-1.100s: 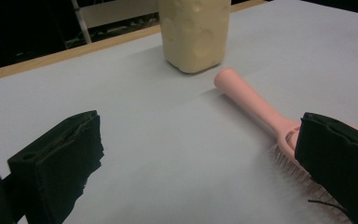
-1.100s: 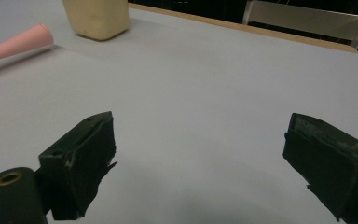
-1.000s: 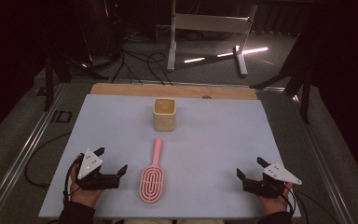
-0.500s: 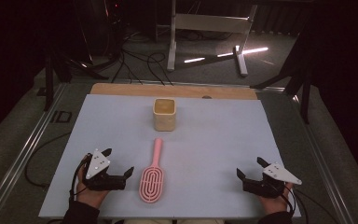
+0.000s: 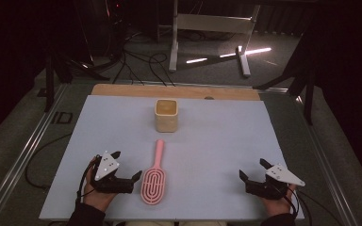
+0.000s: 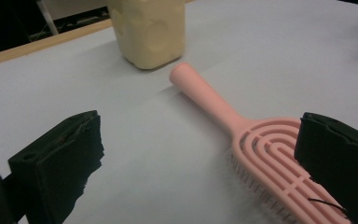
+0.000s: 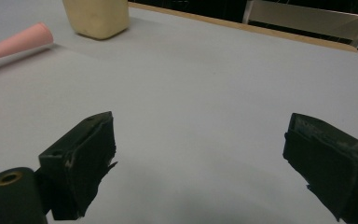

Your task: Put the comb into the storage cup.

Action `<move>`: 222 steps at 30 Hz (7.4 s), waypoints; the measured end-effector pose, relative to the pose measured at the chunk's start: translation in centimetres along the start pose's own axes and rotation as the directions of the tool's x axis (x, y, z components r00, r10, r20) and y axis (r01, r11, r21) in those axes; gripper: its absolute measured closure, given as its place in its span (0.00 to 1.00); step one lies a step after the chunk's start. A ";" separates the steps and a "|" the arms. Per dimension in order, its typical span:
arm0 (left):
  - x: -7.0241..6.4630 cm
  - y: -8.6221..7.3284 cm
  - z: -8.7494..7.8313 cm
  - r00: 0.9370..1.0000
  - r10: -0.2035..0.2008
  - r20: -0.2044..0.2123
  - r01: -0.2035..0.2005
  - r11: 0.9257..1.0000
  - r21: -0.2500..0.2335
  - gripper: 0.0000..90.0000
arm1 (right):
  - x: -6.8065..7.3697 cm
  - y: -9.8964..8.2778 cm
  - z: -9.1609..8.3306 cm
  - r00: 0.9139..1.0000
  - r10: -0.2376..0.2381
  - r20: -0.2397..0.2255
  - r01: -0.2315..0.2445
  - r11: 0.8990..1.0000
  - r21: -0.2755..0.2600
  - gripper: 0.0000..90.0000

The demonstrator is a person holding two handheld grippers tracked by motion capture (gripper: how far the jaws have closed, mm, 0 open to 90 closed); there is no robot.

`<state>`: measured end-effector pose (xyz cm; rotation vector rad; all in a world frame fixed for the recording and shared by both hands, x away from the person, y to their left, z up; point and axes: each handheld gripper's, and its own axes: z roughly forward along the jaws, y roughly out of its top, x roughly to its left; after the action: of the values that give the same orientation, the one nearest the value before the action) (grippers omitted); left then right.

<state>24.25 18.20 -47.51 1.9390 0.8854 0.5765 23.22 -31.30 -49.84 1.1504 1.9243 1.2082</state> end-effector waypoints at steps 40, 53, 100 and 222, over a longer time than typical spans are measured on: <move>-4.7 1.4 3.0 0.991 -0.030 0.132 0.015 0.994 0.112 0.48 | -0.1 -0.1 0.2 1.000 0.003 0.017 -0.004 1.000 0.017 0.10; -7.3 1.4 4.7 0.979 -0.047 0.196 0.004 0.977 0.215 0.94 | -0.1 -0.2 0.3 1.000 0.007 0.021 -0.008 1.000 0.026 0.10; -7.0 1.0 5.3 0.999 -0.012 0.043 -0.004 0.938 0.346 1.00 | -0.4 -0.2 0.2 1.000 0.010 0.028 -0.011 1.000 0.026 0.10; 6.3 -2.2 -4.8 0.967 -0.150 -0.204 0.136 0.987 -0.084 0.00 | 0.4 0.3 -0.4 0.999 0.008 -0.041 -0.011 0.997 -0.072 0.10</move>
<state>24.21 26.36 -46.84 1.7566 1.1136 0.7259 22.81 -31.06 -49.45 1.1074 1.8906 1.3044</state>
